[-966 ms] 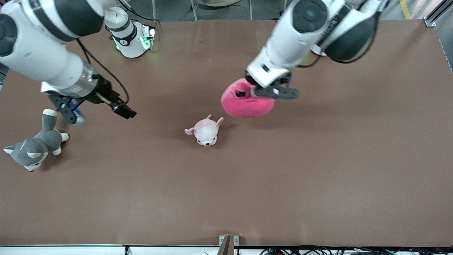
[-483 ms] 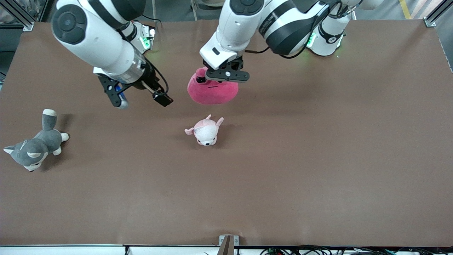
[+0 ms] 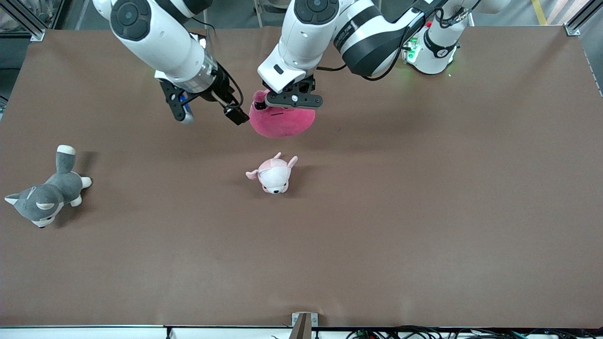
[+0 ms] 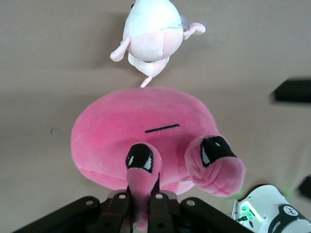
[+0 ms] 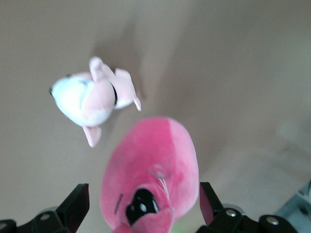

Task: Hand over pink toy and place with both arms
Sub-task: 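Lift the pink plush toward the pig while the right gripper approaches, then grasp the pink plush with the right gripper beside the left gripper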

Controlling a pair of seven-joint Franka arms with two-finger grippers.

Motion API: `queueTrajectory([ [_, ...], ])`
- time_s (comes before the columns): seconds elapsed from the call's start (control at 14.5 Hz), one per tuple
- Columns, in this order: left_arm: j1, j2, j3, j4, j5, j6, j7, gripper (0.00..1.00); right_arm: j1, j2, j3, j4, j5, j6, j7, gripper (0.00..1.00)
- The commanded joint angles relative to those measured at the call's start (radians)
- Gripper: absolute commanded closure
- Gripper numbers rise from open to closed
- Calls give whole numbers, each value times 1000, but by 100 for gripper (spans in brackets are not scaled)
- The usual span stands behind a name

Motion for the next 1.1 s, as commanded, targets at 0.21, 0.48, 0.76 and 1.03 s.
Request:
queueTrajectory([
  [0.21,-7,5,3,28,7,-7,-17,94,59,-45,-7,-122,80,99,15,4],
  [0.48,-5,5,4,28,9,-7,-17,94,68,-46,-7,-122,80,100,15,21],
  [0.76,-5,5,4,28,9,-8,-17,94,90,-48,-7,-122,82,103,15,33],
  [1.03,-5,5,4,28,13,-7,-17,94,88,-46,-9,-119,89,111,15,85],
])
